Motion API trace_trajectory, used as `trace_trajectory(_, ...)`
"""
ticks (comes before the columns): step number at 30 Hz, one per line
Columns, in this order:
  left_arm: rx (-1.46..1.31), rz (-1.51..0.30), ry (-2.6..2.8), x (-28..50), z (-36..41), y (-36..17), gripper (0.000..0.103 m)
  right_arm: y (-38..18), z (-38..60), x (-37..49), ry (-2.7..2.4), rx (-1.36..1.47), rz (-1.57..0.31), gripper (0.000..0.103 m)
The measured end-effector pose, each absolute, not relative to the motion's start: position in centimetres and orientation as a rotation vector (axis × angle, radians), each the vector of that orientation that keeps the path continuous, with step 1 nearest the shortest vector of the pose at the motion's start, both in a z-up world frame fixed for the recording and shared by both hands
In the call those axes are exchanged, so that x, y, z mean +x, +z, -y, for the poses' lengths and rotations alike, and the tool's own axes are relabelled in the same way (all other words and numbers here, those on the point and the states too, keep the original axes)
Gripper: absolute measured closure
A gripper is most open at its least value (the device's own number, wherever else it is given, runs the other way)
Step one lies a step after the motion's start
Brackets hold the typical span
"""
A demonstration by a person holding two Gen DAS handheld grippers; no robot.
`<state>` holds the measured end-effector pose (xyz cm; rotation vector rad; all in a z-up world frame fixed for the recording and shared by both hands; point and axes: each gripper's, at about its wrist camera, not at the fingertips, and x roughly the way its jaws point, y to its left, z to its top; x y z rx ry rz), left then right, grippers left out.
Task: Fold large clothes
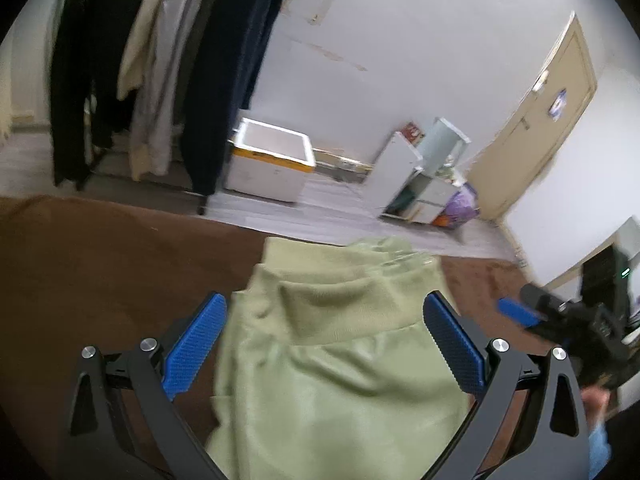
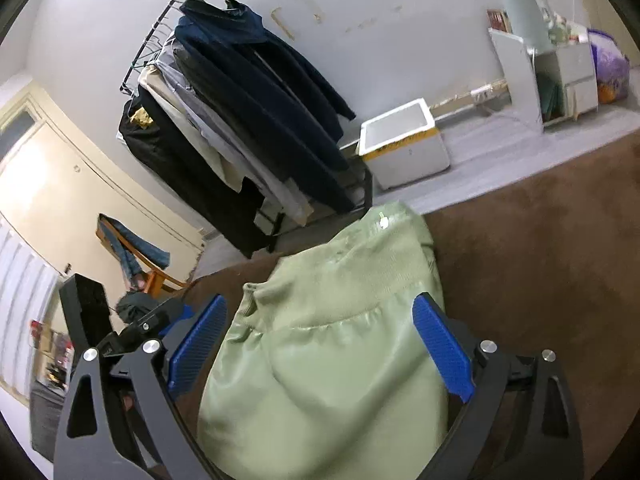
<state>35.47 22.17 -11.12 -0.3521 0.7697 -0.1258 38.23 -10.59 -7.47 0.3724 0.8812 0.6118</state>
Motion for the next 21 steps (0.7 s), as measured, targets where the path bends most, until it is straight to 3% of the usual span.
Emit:
trace_trajectory(11,-0.096,-0.882,-0.078,36.1,-18.9,-13.5,0.007,-10.6,4.6,38.0,0.457,-0.109,-0.880,0.010)
trace_trajectory(14,-0.091,-0.901,-0.095,36.6,-18.1,-14.6,0.007,-11.6,3.6,37.9,0.471,-0.158,-0.867,0.015)
trace_trajectory(18,-0.112,-0.932,-0.109,37.7,-17.7,-16.5,0.007,-13.0,3.2,38.6,0.487,-0.177,-0.893,0.030)
trace_trajectory(21,-0.105,-0.949,-0.087,38.6,-17.6,-17.9,0.006,-13.8,2.9,39.1,0.481,-0.188,-0.911,0.032)
